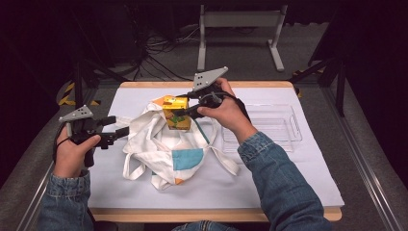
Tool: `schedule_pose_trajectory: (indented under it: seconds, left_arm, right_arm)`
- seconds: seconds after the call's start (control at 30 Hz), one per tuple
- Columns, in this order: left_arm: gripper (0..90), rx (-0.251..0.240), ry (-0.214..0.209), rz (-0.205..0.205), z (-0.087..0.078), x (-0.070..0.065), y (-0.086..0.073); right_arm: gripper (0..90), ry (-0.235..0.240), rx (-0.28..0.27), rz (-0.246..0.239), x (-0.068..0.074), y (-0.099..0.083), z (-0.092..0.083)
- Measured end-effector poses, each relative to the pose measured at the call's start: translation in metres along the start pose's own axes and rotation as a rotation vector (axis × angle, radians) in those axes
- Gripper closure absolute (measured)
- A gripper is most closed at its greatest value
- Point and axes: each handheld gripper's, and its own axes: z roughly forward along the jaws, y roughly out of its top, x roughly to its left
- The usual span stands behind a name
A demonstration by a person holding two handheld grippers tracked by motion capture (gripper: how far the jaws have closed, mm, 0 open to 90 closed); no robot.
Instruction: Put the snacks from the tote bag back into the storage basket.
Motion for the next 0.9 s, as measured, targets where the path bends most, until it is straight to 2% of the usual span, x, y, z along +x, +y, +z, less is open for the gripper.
schedule_pose_trajectory:
  seconds: [0.4, 0.57, 0.9]
  left_arm:
    - [16.9, 0.006, 0.010, -0.004, 0.000, 0.000, 0.000]
    - [16.9, 0.006, 0.011, -0.005, 0.000, 0.000, 0.000]
    - [17.1, 0.013, 0.007, -0.007, 0.000, -0.001, 0.000]
  right_arm:
    - [50.8, -0.021, -0.003, -0.008, 0.001, 0.002, -0.031]
    - [50.8, -0.032, 0.010, -0.014, 0.002, 0.001, -0.045]
    - [50.8, -0.059, 0.001, -0.016, 0.003, -0.004, -0.073]
